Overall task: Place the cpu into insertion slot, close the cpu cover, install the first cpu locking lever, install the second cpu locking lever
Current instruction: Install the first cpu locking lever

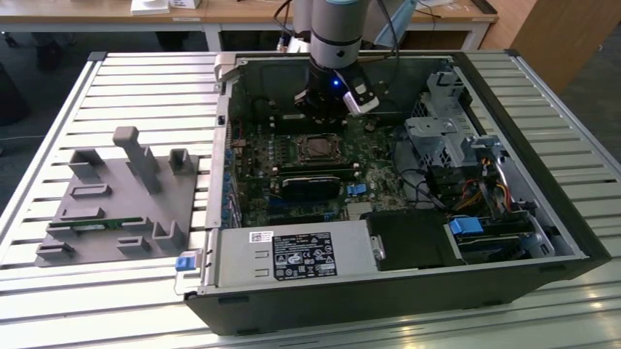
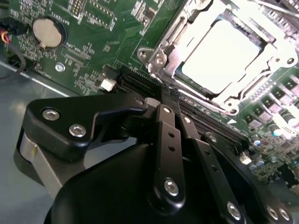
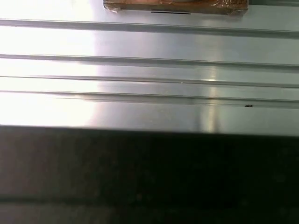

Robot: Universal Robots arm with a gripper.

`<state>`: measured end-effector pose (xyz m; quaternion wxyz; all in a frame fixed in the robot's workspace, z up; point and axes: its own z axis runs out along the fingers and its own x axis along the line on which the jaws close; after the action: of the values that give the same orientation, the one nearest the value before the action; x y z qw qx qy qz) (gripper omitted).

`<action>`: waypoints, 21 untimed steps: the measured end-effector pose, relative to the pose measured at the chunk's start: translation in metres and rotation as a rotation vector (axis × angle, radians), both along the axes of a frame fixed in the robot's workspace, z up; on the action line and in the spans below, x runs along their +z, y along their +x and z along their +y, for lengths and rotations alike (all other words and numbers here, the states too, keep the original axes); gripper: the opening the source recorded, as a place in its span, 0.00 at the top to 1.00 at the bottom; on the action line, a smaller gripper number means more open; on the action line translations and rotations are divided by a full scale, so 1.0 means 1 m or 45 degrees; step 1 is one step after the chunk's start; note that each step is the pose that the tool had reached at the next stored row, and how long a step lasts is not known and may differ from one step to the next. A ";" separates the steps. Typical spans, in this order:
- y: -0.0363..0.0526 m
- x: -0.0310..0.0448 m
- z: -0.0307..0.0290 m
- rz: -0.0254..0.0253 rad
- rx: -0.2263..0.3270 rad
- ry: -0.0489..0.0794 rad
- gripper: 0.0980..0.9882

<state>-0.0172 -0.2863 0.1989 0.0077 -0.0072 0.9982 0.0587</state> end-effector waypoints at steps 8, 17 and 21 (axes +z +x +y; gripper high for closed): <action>-0.0001 0.0122 -0.0001 0.0003 0.000 0.000 0.99; 0.0000 0.0153 -0.0022 0.0004 0.000 -0.001 0.99; -0.0001 0.0152 -0.0041 0.0003 0.000 -0.001 0.99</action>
<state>-0.0172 -0.2904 0.2141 0.0076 -0.0073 0.9982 0.0584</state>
